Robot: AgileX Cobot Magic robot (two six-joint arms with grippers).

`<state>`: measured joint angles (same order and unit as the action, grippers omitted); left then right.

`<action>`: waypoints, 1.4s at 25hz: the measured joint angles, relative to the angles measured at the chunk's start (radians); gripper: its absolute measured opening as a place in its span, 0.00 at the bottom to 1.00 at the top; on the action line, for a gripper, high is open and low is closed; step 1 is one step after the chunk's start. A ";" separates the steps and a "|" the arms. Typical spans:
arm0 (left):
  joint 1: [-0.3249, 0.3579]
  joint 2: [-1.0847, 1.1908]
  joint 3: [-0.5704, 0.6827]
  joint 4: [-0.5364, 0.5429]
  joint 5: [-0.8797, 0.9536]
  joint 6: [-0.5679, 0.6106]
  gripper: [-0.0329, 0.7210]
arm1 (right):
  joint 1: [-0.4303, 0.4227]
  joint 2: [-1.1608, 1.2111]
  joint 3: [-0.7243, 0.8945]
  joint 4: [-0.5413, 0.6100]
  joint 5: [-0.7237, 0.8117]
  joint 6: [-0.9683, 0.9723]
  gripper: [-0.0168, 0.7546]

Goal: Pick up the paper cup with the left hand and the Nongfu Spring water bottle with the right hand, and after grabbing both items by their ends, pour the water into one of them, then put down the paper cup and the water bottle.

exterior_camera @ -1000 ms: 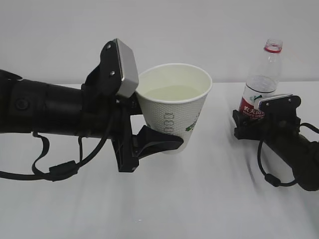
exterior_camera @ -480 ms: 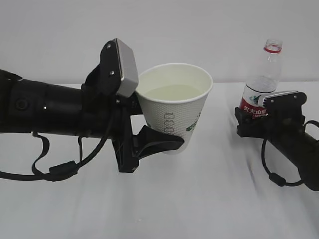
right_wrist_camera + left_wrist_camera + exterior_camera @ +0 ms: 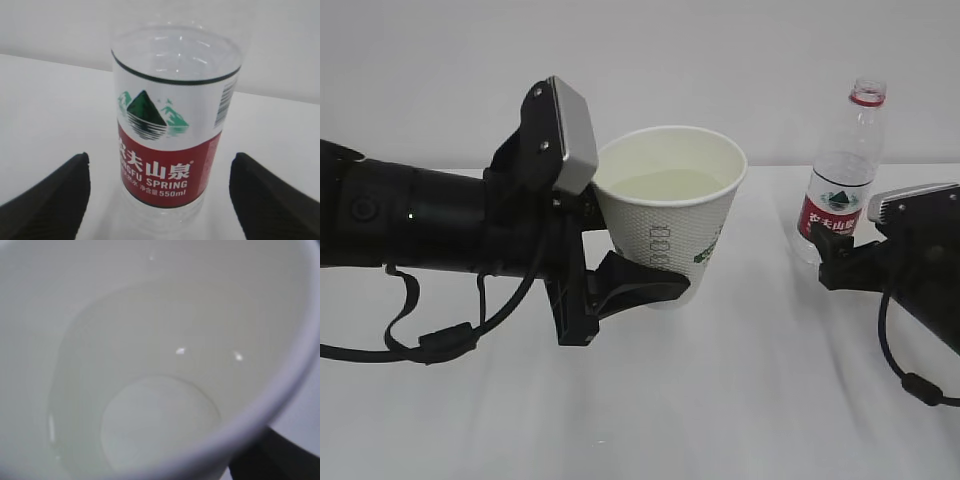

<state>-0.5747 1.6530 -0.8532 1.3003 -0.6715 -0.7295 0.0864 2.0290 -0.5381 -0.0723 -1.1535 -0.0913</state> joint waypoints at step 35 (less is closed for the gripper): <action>0.008 0.180 0.000 -0.527 0.068 0.323 0.71 | 0.000 -0.363 0.364 -0.006 0.000 -0.011 0.79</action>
<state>-0.5667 1.8333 -0.8532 0.7737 -0.6036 -0.4066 0.0864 1.6655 -0.1745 -0.0782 -1.1535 -0.1024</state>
